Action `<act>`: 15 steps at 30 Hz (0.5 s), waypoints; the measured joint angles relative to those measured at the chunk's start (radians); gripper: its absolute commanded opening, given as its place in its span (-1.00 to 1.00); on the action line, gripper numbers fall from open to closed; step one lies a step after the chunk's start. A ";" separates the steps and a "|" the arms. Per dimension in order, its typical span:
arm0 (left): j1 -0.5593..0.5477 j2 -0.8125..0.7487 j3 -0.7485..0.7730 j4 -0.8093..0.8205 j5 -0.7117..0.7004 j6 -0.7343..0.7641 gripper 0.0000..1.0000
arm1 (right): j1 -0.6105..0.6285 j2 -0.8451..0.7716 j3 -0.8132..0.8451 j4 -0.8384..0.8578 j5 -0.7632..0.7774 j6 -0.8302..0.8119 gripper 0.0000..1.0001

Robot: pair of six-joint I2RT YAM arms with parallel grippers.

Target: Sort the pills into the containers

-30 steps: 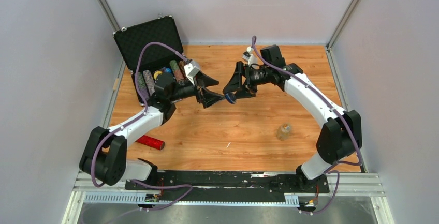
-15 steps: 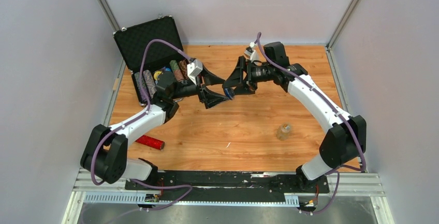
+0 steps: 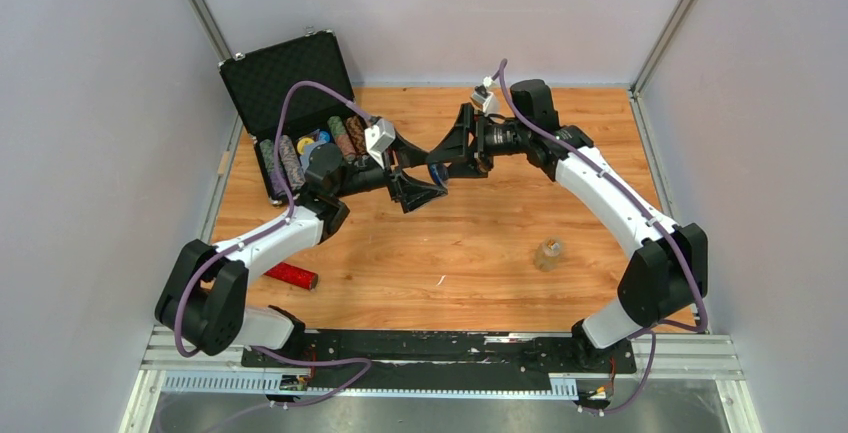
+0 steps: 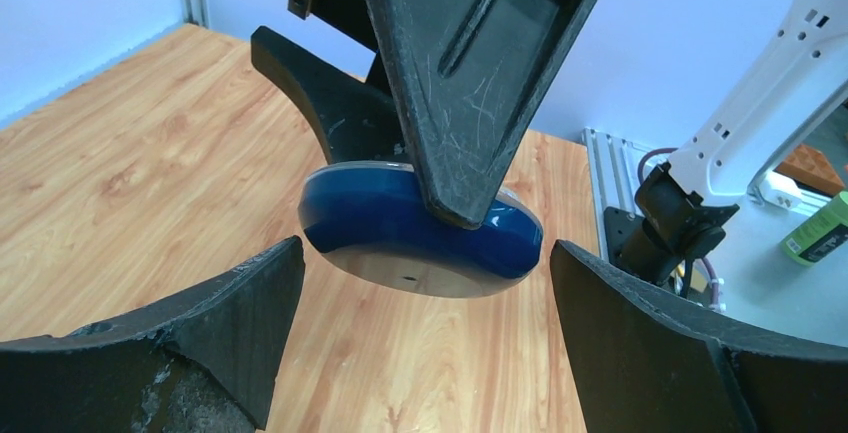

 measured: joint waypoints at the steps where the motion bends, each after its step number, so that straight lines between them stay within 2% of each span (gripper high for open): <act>1: 0.000 0.000 0.000 -0.002 0.006 0.008 1.00 | 0.000 0.000 0.000 0.003 -0.006 0.002 0.17; 9: 0.000 -0.003 0.000 -0.024 0.025 0.053 0.92 | 0.002 -0.002 -0.012 0.010 -0.037 0.006 0.10; 13: 0.000 -0.003 0.000 -0.023 0.042 0.056 0.67 | 0.003 -0.002 -0.013 0.008 -0.048 0.005 0.04; 15: 0.000 -0.003 0.000 -0.023 0.053 0.057 0.49 | 0.003 -0.002 -0.013 0.005 -0.053 0.005 0.03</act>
